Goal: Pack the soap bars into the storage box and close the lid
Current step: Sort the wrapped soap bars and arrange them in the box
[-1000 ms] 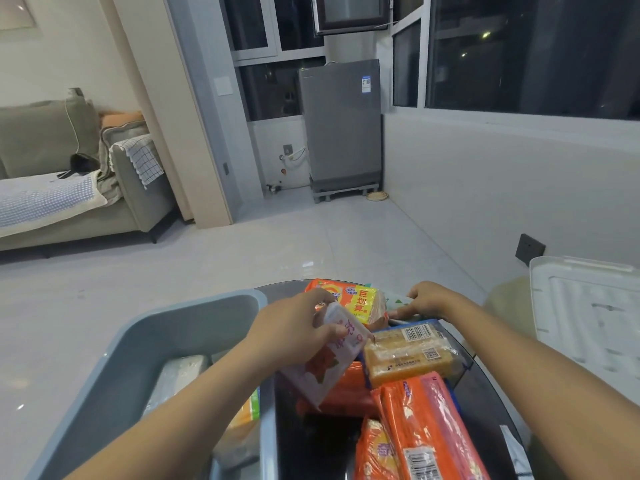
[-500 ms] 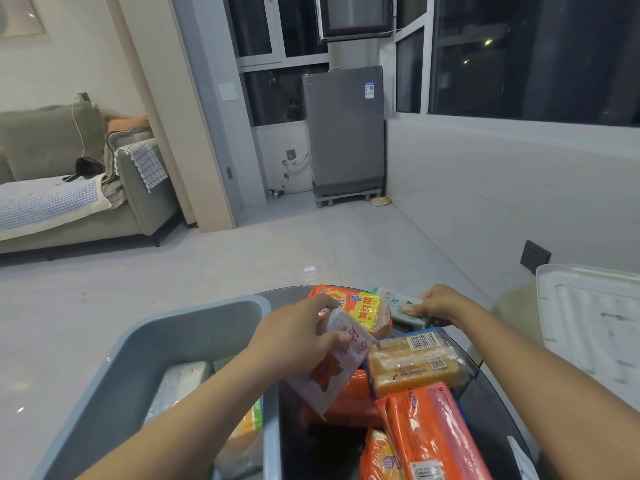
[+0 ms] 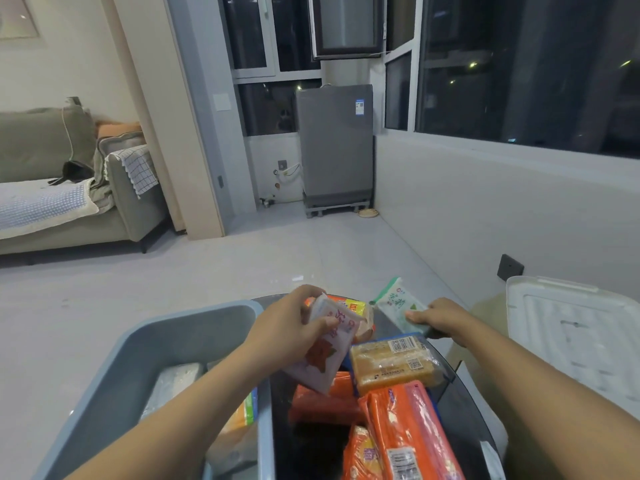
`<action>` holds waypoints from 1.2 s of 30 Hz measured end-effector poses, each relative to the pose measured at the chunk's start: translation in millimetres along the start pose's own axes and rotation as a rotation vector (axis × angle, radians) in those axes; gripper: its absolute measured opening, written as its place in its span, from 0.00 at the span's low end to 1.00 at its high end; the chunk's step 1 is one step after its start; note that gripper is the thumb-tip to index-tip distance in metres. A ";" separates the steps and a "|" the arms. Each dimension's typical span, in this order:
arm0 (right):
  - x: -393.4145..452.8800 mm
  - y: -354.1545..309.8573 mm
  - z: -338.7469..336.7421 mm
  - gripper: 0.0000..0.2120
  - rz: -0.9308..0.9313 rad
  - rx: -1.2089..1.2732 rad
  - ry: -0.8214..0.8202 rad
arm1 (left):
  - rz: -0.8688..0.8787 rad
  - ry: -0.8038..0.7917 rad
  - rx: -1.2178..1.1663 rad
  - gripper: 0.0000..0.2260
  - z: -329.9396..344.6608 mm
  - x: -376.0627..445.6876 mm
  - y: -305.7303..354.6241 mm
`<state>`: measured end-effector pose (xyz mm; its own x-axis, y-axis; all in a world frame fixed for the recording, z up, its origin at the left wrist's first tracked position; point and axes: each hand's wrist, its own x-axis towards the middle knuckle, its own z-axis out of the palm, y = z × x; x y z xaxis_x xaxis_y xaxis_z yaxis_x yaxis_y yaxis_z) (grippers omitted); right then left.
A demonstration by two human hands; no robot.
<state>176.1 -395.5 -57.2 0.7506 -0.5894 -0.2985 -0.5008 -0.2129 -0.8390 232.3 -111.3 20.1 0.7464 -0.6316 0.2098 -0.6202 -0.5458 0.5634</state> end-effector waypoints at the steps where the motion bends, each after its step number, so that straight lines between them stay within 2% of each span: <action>1: -6.3 -3.4 -5.1 0.12 -0.032 0.064 0.026 | -0.005 0.015 -0.085 0.19 -2.0 -1.1 2.8; 4: -31.6 -25.7 -24.3 0.09 -0.151 0.182 0.069 | -0.008 0.051 -0.278 0.19 -10.3 -6.7 14.6; 8: -75.5 -61.9 -38.3 0.13 -0.232 0.318 -0.034 | -0.042 0.106 -0.407 0.17 -31.9 -18.7 29.1; 12: -118.7 -84.8 -25.1 0.18 -0.271 0.376 -0.132 | -0.169 0.138 -0.566 0.13 -59.7 -42.5 30.6; 20: -181.1 -105.4 32.2 0.24 -0.271 0.359 -0.273 | -0.338 0.130 -0.546 0.14 -111.9 -97.3 -8.1; 25: -206.0 -113.0 68.2 0.29 -0.304 0.364 -0.343 | -0.375 0.024 -0.519 0.16 -131.4 -122.2 -33.6; 29: -220.2 -112.6 91.7 0.24 -0.353 0.356 -0.369 | -0.381 -0.155 -0.431 0.17 -141.3 -138.1 -47.4; 31: -226.0 -109.5 103.0 0.21 -0.367 0.362 -0.354 | -0.373 -0.222 -0.414 0.16 -143.7 -142.1 -52.3; 36: -240.1 -93.9 131.2 0.23 -0.414 0.358 -0.265 | -0.479 -0.368 -0.334 0.11 -136.7 -139.6 -62.4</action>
<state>99.5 -131.8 33.5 0.9568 -0.2900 0.0212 -0.0024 -0.0811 -0.9967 199.8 86.1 65.0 0.7528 -0.5408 -0.3754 -0.0907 -0.6500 0.7545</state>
